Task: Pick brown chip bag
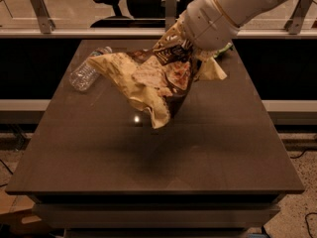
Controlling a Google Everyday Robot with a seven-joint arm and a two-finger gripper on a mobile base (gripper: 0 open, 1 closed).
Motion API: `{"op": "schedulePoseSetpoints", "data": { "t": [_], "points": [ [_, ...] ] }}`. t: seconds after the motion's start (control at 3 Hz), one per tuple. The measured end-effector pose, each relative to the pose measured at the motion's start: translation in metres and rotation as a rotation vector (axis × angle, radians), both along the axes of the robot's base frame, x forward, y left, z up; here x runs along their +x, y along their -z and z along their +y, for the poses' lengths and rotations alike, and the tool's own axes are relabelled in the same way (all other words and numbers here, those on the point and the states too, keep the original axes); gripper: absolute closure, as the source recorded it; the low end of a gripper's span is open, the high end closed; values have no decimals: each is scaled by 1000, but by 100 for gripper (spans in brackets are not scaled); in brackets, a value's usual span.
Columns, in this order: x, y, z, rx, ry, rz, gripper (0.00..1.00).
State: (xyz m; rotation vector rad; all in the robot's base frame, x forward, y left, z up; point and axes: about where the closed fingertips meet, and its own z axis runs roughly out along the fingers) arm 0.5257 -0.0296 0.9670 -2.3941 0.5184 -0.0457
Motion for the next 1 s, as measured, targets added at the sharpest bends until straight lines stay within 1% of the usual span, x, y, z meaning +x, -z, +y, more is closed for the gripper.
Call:
{"op": "schedulePoseSetpoints", "data": {
  "t": [0.33, 0.67, 1.0],
  "points": [
    [-2, -10, 0, 19, -11, 2, 100],
    [-3, -20, 0, 66, -27, -2, 100],
    [-8, -30, -2, 92, -31, -11, 100]
  ]
}}
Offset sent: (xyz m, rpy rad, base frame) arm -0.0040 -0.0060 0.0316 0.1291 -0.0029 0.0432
